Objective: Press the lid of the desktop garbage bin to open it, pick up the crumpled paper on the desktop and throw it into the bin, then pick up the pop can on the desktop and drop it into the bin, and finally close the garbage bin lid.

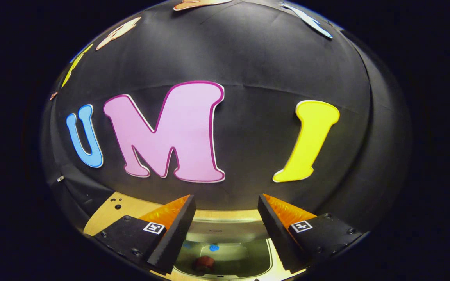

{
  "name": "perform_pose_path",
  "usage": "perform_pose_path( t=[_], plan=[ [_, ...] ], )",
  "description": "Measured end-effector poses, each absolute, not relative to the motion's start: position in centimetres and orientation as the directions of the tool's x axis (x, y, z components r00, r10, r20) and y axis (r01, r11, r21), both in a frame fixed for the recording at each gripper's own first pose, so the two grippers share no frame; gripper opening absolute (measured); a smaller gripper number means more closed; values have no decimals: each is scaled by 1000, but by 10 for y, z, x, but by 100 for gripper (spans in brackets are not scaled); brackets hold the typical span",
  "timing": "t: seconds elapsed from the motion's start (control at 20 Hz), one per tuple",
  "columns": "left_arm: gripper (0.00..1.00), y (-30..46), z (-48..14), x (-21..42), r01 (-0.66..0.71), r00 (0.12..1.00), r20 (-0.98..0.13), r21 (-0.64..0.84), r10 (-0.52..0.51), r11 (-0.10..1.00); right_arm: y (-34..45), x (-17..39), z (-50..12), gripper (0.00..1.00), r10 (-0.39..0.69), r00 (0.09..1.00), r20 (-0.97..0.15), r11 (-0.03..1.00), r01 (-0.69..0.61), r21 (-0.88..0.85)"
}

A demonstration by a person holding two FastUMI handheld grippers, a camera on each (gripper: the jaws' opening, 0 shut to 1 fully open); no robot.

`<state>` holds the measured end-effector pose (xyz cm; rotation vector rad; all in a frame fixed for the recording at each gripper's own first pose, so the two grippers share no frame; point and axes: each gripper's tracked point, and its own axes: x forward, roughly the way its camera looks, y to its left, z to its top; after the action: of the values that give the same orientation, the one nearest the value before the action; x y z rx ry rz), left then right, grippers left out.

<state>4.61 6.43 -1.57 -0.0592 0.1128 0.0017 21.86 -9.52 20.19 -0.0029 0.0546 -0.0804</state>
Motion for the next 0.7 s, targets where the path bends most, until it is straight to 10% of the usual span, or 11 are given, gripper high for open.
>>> perform_pose_path(
  t=[0.7],
  plan=[
    [96,78,-39,45,56,986,-157,-61,-65,997,-91,188,83,98,-144,976,-165,989,148,14]
  ],
)
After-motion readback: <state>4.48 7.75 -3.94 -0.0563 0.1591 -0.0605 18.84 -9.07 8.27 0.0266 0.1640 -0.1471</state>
